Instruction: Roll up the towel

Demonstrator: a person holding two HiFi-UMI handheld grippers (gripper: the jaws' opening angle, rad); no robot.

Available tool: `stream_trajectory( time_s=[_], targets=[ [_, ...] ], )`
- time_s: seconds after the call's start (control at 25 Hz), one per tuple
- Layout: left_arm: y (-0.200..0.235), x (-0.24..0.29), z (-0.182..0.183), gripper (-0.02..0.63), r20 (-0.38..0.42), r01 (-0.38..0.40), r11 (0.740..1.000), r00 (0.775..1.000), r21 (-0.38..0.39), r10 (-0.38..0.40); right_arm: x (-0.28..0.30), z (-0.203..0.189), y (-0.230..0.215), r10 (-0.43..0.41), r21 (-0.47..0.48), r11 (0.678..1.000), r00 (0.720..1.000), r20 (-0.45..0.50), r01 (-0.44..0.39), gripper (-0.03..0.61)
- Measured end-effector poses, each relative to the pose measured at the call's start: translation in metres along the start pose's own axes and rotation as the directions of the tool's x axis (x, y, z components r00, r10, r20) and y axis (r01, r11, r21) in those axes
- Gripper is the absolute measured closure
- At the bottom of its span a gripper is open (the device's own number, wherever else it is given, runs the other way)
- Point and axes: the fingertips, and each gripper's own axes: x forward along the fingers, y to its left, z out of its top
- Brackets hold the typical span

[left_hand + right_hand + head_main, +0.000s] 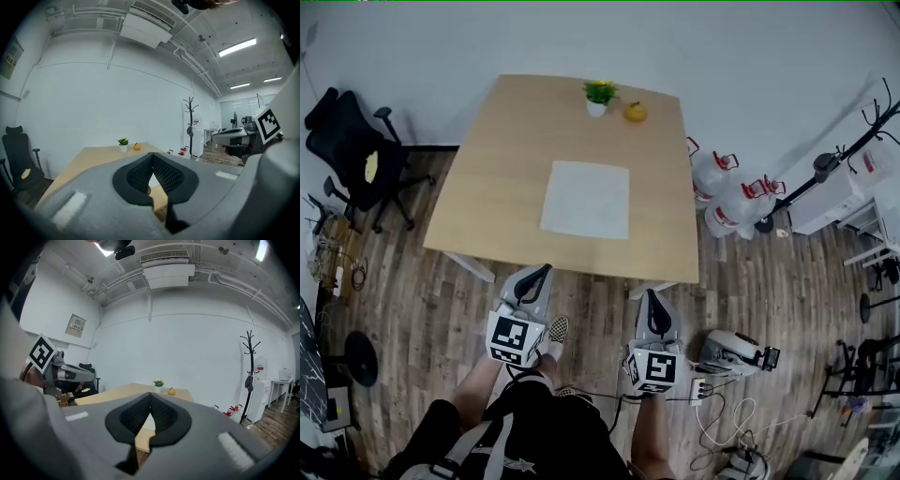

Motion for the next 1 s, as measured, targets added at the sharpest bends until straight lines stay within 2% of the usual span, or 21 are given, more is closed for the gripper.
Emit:
stream_trajectory(
  time_s=[0.4,0.6,1.0],
  targets=[
    [0.063,0.091,-0.034,0.604,-0.092,0.014,0.999,0.996,-0.039,-0.017,0.112,-0.028,-0.006,0.022,0.012,1.000,0.996,-0.090,-0.021,0.575],
    [0.089,0.126,-0.045,0.604,-0.121,0.013,1.000,0.993,-0.026,-0.016,0.157,-0.042,-0.015,0.021,0.015,1.000,0.992,-0.127,-0.019,0.575],
    [0.115,0.172,-0.076,0.604,-0.189,0.016,0.999,0.982,-0.036,-0.023,0.218,-0.072,-0.026,0.040,0.029,0.999,0.979,-0.200,-0.035,0.575]
  ],
)
